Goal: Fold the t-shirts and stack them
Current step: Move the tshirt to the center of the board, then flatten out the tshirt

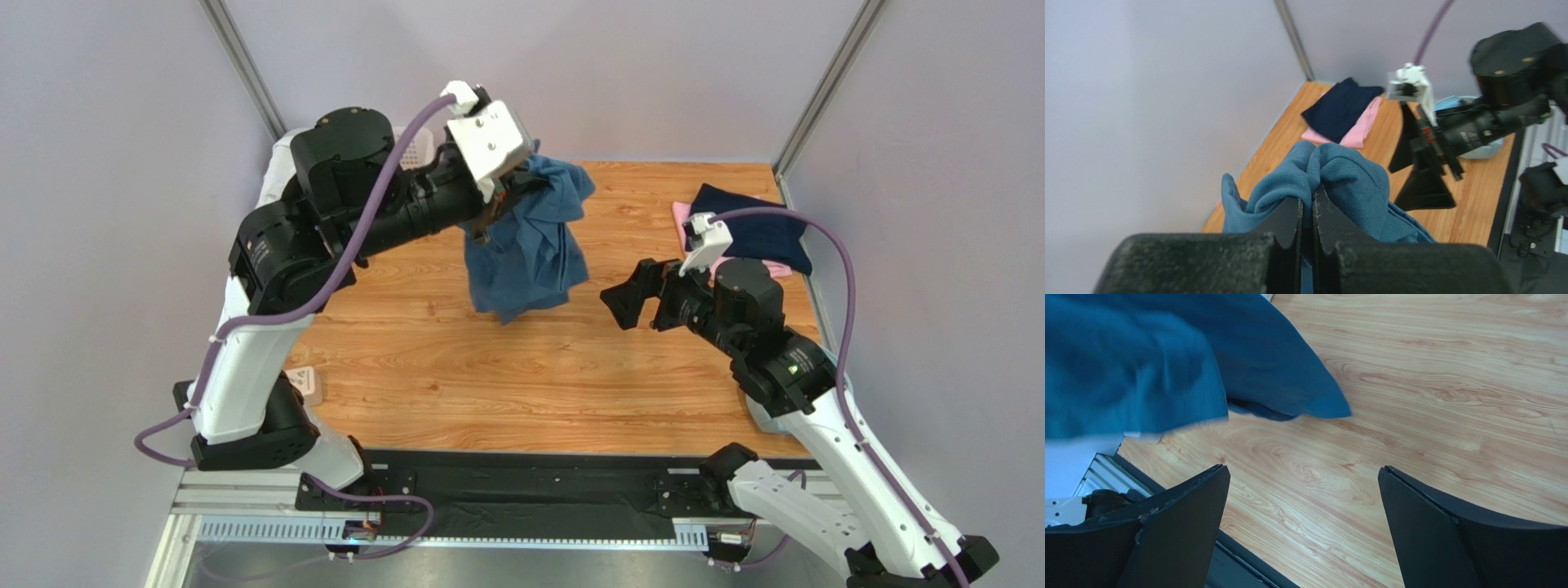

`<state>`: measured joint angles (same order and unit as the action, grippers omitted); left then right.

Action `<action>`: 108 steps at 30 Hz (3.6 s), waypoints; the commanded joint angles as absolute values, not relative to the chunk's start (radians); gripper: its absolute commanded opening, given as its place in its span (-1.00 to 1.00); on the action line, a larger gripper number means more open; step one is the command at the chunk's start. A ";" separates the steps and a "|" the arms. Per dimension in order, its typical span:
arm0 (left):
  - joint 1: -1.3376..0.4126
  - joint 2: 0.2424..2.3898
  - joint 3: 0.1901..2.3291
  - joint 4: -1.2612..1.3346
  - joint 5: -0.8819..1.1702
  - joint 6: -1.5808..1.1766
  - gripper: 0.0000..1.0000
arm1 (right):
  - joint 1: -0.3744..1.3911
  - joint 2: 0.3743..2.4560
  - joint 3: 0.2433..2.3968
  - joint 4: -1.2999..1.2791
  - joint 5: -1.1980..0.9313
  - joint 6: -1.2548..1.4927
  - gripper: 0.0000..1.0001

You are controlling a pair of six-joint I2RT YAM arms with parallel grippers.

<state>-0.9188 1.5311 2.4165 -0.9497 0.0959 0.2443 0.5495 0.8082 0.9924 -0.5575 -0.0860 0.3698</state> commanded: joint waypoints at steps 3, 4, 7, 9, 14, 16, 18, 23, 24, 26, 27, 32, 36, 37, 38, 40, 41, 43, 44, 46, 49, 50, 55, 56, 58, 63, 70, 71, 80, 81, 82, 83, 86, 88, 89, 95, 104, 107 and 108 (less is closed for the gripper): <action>-1.019 1.574 2.459 -0.894 -0.047 0.344 -1.00 | 0.554 0.698 1.017 -0.580 0.060 0.373 1.00; -1.019 1.574 2.457 -0.881 -0.063 0.344 -1.00 | 0.555 0.687 1.019 -0.581 0.067 0.373 1.00; -1.014 1.546 2.402 -0.871 -0.115 0.331 -1.00 | 0.555 0.667 1.023 -0.589 0.072 0.371 1.00; -0.994 1.513 2.290 -0.877 -0.121 0.295 -1.00 | 0.554 0.666 1.032 -0.598 0.075 0.371 1.00; -0.806 1.359 1.946 -0.894 -0.086 0.158 -1.00 | 0.555 0.670 1.038 -0.601 0.068 0.374 1.00; -0.776 1.280 1.766 -0.891 -0.092 0.137 -1.00 | 0.555 0.673 1.040 -0.601 0.060 0.374 1.00; -0.733 1.246 1.689 -0.890 -0.113 0.123 -1.00 | 0.554 0.680 1.042 -0.598 0.057 0.377 1.00; -0.562 1.373 1.926 -0.905 -0.196 0.129 -1.00 | 0.557 0.715 1.048 -0.581 0.020 0.391 1.00; -0.533 1.412 2.063 -0.917 -0.248 0.136 -1.00 | 0.557 0.718 1.051 -0.581 0.018 0.394 1.00; -0.509 1.517 2.202 -0.913 -0.409 0.175 -1.00 | 0.555 0.719 1.055 -0.580 0.015 0.400 1.00; -0.494 1.567 2.335 -0.902 -0.440 0.184 -1.00 | 0.554 0.712 1.054 -0.581 0.015 0.400 1.00; -0.466 1.566 2.424 -0.769 -0.500 0.278 -1.00 | 0.555 0.686 1.025 -0.586 0.018 0.399 1.00; -0.515 1.473 2.260 -0.827 -0.378 0.215 -1.00 | 0.555 0.683 1.017 -0.588 0.023 0.397 1.00; -0.532 1.453 2.211 -0.833 -0.350 0.203 -1.00 | 0.555 0.683 1.017 -0.586 0.023 0.397 1.00; -0.576 1.434 2.112 -0.839 -0.325 0.177 -1.00 | 0.557 0.686 1.019 -0.587 0.021 0.396 1.00; -0.638 1.398 2.025 -0.883 -0.249 0.157 -1.00 | 0.557 0.693 1.020 -0.586 0.021 0.394 1.00; -0.700 1.394 1.961 -0.925 -0.227 0.128 -1.00 | 0.555 0.693 1.020 -0.586 0.025 0.393 1.00; -0.753 1.397 1.916 -0.972 -0.103 0.104 -1.00 | 0.555 0.696 1.020 -0.584 0.023 0.393 1.00; -0.797 1.407 1.884 -1.000 -0.065 0.089 -1.00 | 0.554 0.698 1.019 -0.584 0.026 0.394 1.00; -0.821 1.425 1.868 -1.017 0.046 0.048 -1.00 | 0.555 0.695 1.014 -0.581 0.023 0.397 1.00; -0.831 1.486 1.917 -1.037 0.169 0.005 -1.00 | 0.555 0.693 1.009 -0.580 0.028 0.402 1.00; -0.831 1.520 1.937 -1.043 0.188 0.005 -0.99 | 0.554 0.692 1.008 -0.581 0.028 0.402 1.00; -0.828 1.562 2.037 -1.066 0.264 -0.037 0.99 | 0.555 0.687 1.008 -0.592 0.043 0.399 1.00; -0.824 1.557 2.040 -1.065 0.253 -0.034 0.99 | 0.555 0.687 1.008 -0.592 0.046 0.396 1.00; -0.787 1.551 2.045 -1.062 0.252 -0.035 0.99 | 0.555 0.690 1.008 -0.594 0.048 0.391 1.00; -0.663 1.545 1.958 -1.031 0.206 -0.002 0.99 | 0.555 0.721 1.009 -0.592 0.041 0.390 1.00; -0.502 1.694 1.621 -0.874 0.018 0.103 0.99 | 0.555 0.820 0.979 -0.591 0.015 0.422 1.00; -0.467 1.727 1.631 -0.893 0.049 0.089 0.99 | 0.555 0.837 0.963 -0.595 -0.018 0.428 1.00; -0.333 1.819 1.594 -0.853 0.147 0.031 0.99 | 0.555 1.032 0.893 -0.503 -0.120 0.459 1.00; -0.310 1.822 1.580 -0.844 0.147 0.026 0.99 | 0.555 1.052 0.894 -0.496 -0.123 0.457 1.00; -0.302 1.827 1.571 -0.842 0.153 0.022 0.99 | 0.555 1.074 0.896 -0.488 -0.130 0.457 1.00; -0.296 1.828 1.563 -0.836 0.156 0.018 0.99 | 0.555 1.094 0.900 -0.471 -0.143 0.456 1.00; -0.291 1.815 1.519 -0.804 0.169 0.017 0.99 | 0.552 1.178 0.917 -0.446 -0.166 0.456 1.00; -0.291 1.807 1.493 -0.779 0.181 0.012 0.99 | 0.554 1.236 0.934 -0.428 -0.185 0.457 1.00; -0.291 1.810 1.488 -0.773 0.181 0.009 0.99 | 0.552 1.258 0.937 -0.407 -0.193 0.457 0.98; -0.291 1.807 1.431 -0.723 0.201 0.023 0.95 | 0.534 1.407 0.982 -0.342 -0.258 0.472 0.68; -0.288 1.805 1.378 -0.638 0.170 0.035 0.89 | 0.517 1.546 1.069 -0.318 -0.284 0.465 0.42; -0.284 1.809 1.361 -0.620 0.170 0.037 0.84 | 0.514 1.583 1.091 -0.310 -0.298 0.475 0.30; -0.281 1.810 1.358 -0.612 0.170 0.037 0.81 | 0.512 1.589 1.094 -0.305 -0.301 0.482 0.28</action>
<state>-0.2886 1.8454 1.3758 -0.6708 0.1707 0.0284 0.5205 1.5555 1.0416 -0.3630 -0.2699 0.4622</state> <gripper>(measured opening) 0.929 0.659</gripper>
